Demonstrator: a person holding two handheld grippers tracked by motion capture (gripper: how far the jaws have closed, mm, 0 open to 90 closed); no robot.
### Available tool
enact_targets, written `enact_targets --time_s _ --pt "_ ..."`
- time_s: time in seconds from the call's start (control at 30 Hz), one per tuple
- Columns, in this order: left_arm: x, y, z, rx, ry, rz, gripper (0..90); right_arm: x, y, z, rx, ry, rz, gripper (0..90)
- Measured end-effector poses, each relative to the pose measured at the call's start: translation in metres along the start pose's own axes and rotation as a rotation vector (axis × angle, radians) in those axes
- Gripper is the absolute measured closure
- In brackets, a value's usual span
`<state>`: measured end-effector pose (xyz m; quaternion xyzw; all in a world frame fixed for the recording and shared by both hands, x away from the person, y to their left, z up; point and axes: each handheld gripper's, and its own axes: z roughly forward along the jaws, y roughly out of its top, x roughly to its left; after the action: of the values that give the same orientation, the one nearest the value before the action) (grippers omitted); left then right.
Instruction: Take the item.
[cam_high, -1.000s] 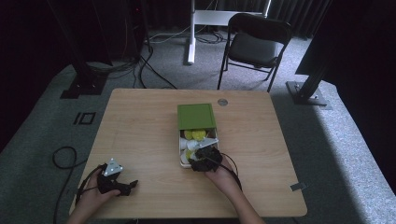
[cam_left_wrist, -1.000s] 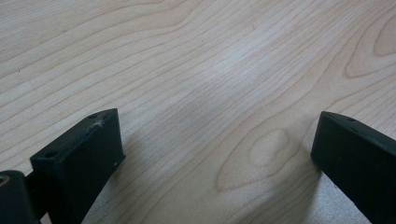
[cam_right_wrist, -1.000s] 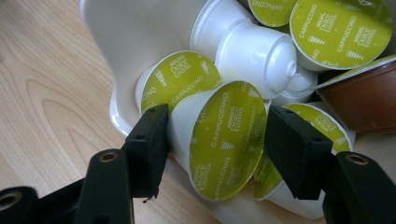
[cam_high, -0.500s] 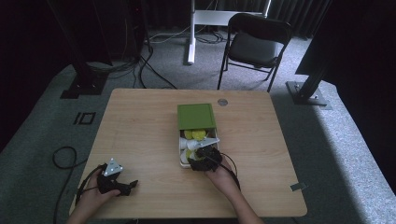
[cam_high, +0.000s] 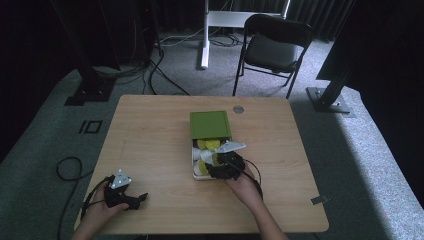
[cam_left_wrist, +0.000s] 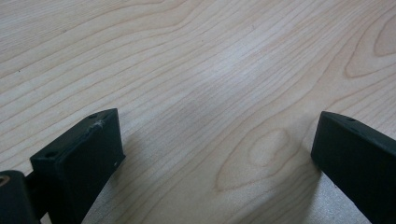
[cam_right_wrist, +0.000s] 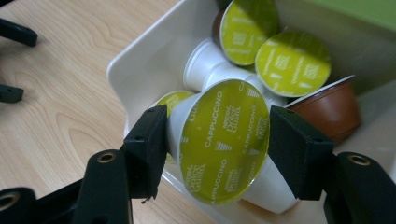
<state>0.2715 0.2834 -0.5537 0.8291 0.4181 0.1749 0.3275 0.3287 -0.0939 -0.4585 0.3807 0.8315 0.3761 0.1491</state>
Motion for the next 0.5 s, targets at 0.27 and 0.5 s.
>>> enact_targets --time_s 0.27,0.5 --pt "0.0 0.0 0.0 0.0 0.0 0.0 3.1 -0.006 0.01 -0.02 -0.049 0.0 0.002 39.6" --pt "0.0 0.0 0.0 0.0 0.0 -0.001 3.1 -0.015 0.016 -0.034 -0.095 -0.01 0.023 39.6"
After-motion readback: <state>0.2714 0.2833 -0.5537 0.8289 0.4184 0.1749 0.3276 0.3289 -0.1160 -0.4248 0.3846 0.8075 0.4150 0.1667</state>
